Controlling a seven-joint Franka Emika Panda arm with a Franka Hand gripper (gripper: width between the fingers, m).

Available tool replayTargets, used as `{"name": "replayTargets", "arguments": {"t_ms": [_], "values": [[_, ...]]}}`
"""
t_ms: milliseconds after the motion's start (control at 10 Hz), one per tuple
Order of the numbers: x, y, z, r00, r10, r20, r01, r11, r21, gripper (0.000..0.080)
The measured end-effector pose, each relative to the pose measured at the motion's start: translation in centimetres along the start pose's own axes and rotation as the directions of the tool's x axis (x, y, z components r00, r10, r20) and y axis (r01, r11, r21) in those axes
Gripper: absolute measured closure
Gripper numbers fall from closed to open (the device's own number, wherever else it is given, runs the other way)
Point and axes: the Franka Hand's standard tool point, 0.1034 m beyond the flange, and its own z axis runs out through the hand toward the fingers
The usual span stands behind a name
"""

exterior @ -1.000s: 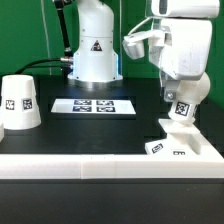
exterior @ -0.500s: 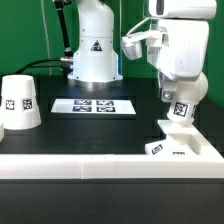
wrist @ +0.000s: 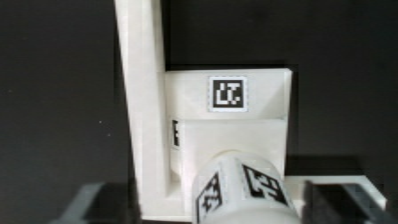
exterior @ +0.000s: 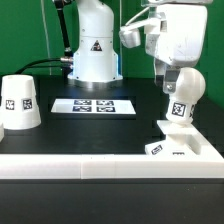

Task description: Assemble lamp

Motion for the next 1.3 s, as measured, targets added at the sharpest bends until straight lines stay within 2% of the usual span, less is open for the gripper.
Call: {"name": "replayTargets", "arguments": {"t_ms": [100,200,300,500,800,1300], "values": [[0.1,0.0,-0.1,1.0,0.0,-0.001,0.0,1.0,-0.002,0.0194],[0.3,0.1,-0.3,1.0,0.003,-0.003,-0.003,1.0,-0.005,0.0194],[0.7,0.2,-0.5,1.0,0.003,-0.006,-0.003,1.0,-0.009,0.0119],[1.3,0.0,-0.4,1.0,0.005,-0.01,-0.005,1.0,-0.007,0.0104],[1.7,-0.6,0.7,1.0,0.019,-0.011,-0.019,1.0,0.012,0.0101],[2.5,-0.3,1.4,0.999,0.051,-0.012,-0.05,0.998,0.033,0.0101]]}}
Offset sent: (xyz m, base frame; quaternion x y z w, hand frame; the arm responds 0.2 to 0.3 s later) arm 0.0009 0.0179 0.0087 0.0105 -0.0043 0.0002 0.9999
